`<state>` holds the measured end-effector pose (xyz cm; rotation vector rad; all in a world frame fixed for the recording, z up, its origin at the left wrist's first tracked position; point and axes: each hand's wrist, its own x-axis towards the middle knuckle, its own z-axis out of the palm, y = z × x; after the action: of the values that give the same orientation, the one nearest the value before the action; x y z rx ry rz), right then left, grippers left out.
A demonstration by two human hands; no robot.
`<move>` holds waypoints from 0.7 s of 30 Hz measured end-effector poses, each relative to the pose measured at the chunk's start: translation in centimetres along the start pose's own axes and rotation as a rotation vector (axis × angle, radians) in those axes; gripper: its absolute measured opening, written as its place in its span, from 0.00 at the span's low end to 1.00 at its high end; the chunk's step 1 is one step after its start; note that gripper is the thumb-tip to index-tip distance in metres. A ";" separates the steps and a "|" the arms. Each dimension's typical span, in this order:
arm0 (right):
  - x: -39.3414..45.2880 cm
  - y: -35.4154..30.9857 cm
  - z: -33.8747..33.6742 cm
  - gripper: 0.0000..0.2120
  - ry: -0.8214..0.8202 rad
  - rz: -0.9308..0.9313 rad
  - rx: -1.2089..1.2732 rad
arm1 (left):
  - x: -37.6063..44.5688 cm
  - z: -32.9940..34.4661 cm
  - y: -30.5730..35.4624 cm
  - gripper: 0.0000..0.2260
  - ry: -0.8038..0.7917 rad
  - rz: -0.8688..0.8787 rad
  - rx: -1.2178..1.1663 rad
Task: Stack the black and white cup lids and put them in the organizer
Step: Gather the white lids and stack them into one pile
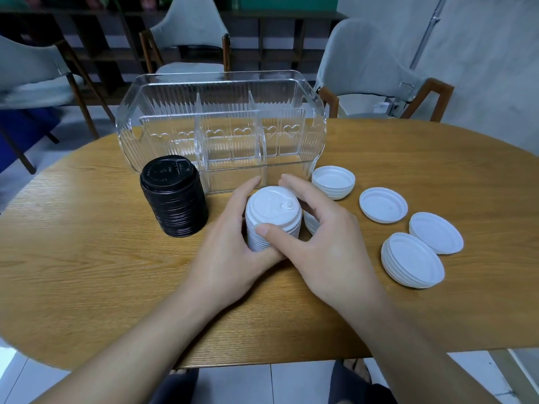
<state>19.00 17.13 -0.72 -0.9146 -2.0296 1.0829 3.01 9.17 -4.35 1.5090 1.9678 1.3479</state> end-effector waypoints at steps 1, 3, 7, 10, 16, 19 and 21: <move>0.1 0.2 -0.3 0.40 -0.029 0.007 0.007 | 0.0 0.0 0.0 0.46 -0.006 0.007 0.001; 0.3 0.4 -1.0 0.42 -0.067 0.021 -0.006 | 0.0 0.0 -0.1 0.44 -0.007 0.027 0.009; 0.9 0.7 -3.0 0.31 0.010 -0.007 -0.040 | -0.1 -0.1 0.0 0.45 0.014 0.030 -0.033; 1.4 1.1 -5.0 0.18 0.082 -0.009 -0.178 | -0.1 -0.1 -0.1 0.38 0.033 0.048 -0.060; 1.2 2.6 -4.9 0.15 -0.156 0.032 -0.789 | 0.2 0.0 -0.3 0.30 0.090 0.040 -0.086; 1.4 2.7 -4.6 0.11 -0.111 -0.003 -0.852 | 0.3 0.1 -0.3 0.29 0.118 0.025 -0.095; 1.5 2.7 -4.5 0.10 -0.060 -0.035 -0.831 | 0.2 0.1 -0.3 0.29 0.119 0.021 -0.098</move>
<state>22.52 21.28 -0.74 -1.2288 -2.5702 0.2021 2.84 9.43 -4.54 1.4389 1.9287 1.5519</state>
